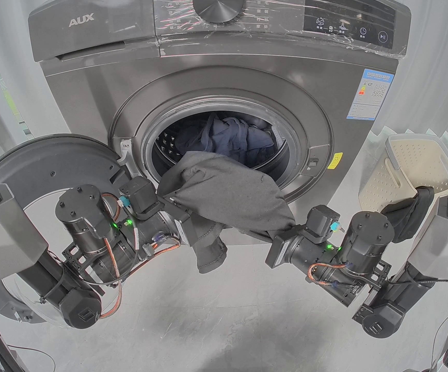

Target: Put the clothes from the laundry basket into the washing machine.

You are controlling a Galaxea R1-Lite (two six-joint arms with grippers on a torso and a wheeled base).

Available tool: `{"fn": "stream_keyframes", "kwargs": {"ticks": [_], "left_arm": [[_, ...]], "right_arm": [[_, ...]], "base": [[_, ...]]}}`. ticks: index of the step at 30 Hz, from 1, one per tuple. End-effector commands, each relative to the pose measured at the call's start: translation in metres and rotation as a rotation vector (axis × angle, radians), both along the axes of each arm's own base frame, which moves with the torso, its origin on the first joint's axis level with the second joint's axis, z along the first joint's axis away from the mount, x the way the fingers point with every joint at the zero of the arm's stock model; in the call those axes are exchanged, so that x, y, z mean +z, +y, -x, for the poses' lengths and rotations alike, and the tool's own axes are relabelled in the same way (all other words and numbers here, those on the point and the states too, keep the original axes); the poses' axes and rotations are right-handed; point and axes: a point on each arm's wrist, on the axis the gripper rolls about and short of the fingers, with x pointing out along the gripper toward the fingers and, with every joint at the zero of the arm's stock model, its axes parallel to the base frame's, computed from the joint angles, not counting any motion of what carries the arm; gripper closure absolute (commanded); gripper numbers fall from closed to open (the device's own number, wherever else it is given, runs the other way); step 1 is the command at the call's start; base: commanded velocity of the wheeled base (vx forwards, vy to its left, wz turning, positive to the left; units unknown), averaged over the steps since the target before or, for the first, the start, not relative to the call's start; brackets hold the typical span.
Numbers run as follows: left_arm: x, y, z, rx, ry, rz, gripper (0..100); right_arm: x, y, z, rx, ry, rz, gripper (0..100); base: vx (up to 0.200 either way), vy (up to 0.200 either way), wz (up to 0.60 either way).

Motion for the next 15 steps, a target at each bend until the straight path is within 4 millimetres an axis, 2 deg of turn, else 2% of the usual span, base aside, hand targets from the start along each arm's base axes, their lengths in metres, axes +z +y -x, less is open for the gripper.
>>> {"fn": "stream_keyframes", "kwargs": {"ticks": [1,8,9,12,15], "left_arm": [[0.003,0.000,0.005,-0.009,-0.007,0.004,100],[0.001,0.000,0.004,-0.009,-0.001,0.000,100],[0.000,-0.001,0.004,-0.009,0.002,-0.001,100],[-0.001,0.000,0.003,-0.006,0.005,-0.002,100],[-0.003,0.002,0.002,0.003,0.012,-0.006,100]], "right_arm": [[-0.001,0.003,0.003,0.011,0.003,0.003,100],[0.002,0.002,0.003,0.018,-0.004,-0.007,100],[0.003,0.002,0.003,0.018,-0.004,-0.009,0],[0.004,0.001,0.004,0.019,-0.008,-0.010,0],[-0.005,-0.007,0.013,0.025,0.029,0.036,0]], "base": [[0.000,0.000,0.00],[0.000,0.000,0.00],[0.000,0.000,0.00],[0.000,0.000,0.00],[0.000,0.000,0.00]]}}
